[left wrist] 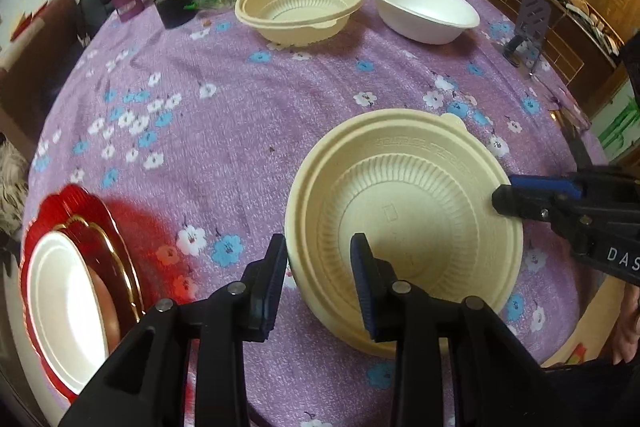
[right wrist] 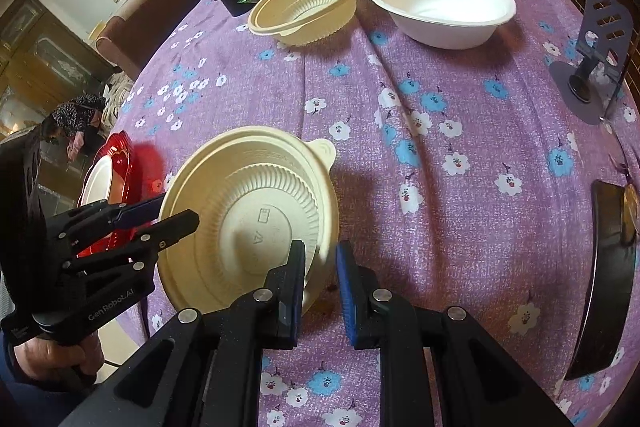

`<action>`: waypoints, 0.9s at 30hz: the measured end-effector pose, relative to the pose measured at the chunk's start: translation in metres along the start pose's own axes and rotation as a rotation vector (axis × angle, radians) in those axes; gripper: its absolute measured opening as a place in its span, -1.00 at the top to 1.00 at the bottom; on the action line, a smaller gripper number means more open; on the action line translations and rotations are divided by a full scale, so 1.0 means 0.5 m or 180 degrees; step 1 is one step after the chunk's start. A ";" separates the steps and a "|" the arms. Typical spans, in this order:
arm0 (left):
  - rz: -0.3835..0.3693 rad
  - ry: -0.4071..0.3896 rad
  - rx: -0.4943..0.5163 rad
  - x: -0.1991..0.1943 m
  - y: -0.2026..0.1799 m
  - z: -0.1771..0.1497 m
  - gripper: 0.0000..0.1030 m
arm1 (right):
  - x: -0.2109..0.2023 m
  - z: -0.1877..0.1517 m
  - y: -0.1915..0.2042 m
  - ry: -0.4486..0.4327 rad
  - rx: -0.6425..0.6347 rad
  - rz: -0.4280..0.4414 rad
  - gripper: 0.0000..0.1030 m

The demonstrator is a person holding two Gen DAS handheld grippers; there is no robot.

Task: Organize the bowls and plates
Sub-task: 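Lift the cream bowl with the left gripper toward the red plate stack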

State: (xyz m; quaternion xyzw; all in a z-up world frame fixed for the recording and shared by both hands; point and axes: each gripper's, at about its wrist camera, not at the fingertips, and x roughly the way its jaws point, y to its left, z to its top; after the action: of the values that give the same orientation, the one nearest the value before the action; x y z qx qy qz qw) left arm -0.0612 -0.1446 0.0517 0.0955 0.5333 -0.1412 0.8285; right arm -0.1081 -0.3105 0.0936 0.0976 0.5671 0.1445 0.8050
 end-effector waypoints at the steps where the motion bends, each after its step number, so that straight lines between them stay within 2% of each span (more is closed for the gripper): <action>1: 0.0005 -0.0019 0.0003 -0.004 0.001 0.002 0.39 | -0.001 0.002 0.003 -0.0014 -0.0019 -0.0012 0.64; 8: 0.0065 -0.0141 -0.0017 -0.025 0.011 0.008 0.39 | -0.026 0.013 0.015 -0.0164 -0.0066 0.0014 0.64; 18: 0.0064 -0.0129 -0.0107 -0.036 0.031 -0.013 0.39 | -0.018 0.011 0.033 -0.0116 -0.0080 0.0072 0.64; 27: 0.0142 -0.0263 -0.0126 -0.073 0.044 -0.021 0.38 | -0.029 0.016 0.060 -0.0121 -0.0126 0.0122 0.64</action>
State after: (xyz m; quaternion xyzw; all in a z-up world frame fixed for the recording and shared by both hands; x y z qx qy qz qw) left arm -0.0771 -0.1157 0.0806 0.0850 0.4991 -0.1159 0.8546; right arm -0.1088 -0.2873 0.1189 0.0953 0.5467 0.1691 0.8145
